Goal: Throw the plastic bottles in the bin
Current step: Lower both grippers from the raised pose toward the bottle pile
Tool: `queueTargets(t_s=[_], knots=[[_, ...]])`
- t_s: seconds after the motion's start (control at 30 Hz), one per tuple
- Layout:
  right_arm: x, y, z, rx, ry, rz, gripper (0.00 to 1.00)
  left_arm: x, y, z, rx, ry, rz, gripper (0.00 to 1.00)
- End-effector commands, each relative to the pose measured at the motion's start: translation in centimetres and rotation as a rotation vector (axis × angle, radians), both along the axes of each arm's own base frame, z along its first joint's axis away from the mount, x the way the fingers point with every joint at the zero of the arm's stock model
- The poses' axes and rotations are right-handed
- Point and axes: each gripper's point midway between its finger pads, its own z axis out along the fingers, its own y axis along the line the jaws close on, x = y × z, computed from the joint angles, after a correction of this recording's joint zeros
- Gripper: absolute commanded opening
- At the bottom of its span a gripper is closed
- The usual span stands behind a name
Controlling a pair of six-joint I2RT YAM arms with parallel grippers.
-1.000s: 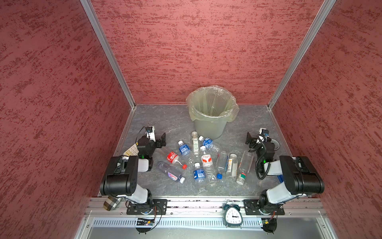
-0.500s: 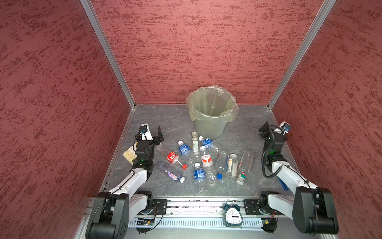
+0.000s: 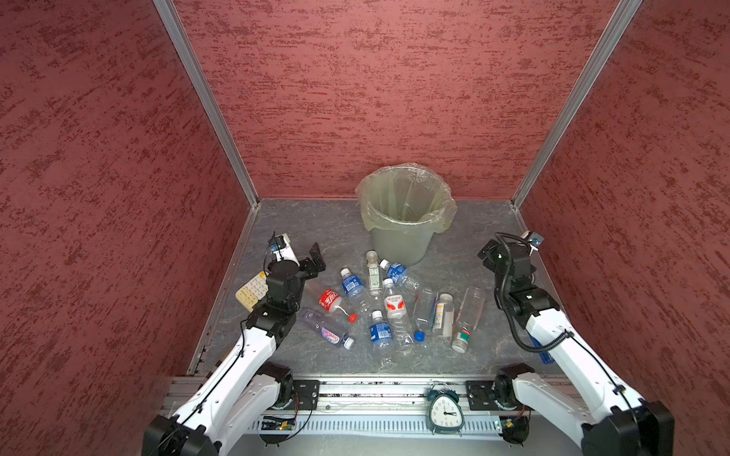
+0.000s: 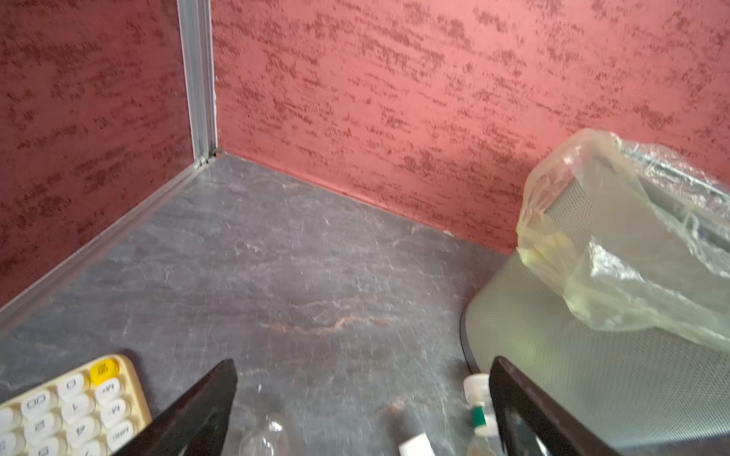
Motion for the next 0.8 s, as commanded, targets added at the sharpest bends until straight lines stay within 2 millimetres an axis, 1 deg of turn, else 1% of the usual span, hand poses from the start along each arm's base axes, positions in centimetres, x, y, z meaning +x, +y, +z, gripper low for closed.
queueTargets(t_s=[0.0, 0.1, 0.2, 0.33, 0.4, 0.53, 0.63, 0.77], knots=[[-2.3, 0.7, -2.2, 0.01, 0.14, 0.002, 0.97, -1.9, -0.6, -1.7, -0.012, 0.099, -0.033, 0.99], [-3.7, 1.9, -4.0, 0.023, 0.217, 0.038, 0.96, -3.0, -1.5, -2.2, -0.034, 0.139, -0.083, 0.97], [-5.1, 2.9, -5.3, 0.057, 0.263, 0.071, 0.94, -4.3, -2.3, -2.8, -0.035, 0.169, -0.123, 0.97], [-6.8, 3.9, -6.9, 0.101, 0.321, 0.096, 0.91, -5.7, -3.1, -4.4, -0.051, 0.226, -0.156, 0.97], [-7.5, 4.3, -7.7, 0.114, 0.35, 0.107, 0.91, -6.3, -3.5, -5.5, -0.055, 0.26, -0.171, 0.97], [-8.7, 5.2, -9.9, 0.141, 0.418, 0.135, 0.91, -7.0, -3.9, -7.1, -0.04, 0.309, -0.184, 0.97], [-9.5, 5.6, -10.9, 0.141, 0.454, 0.144, 0.9, -7.3, -3.9, -7.3, -0.025, 0.323, -0.185, 0.97], [-10.2, 5.9, -11.8, 0.144, 0.489, 0.159, 0.9, -7.4, -4.1, -7.6, -0.019, 0.335, -0.198, 0.97]])
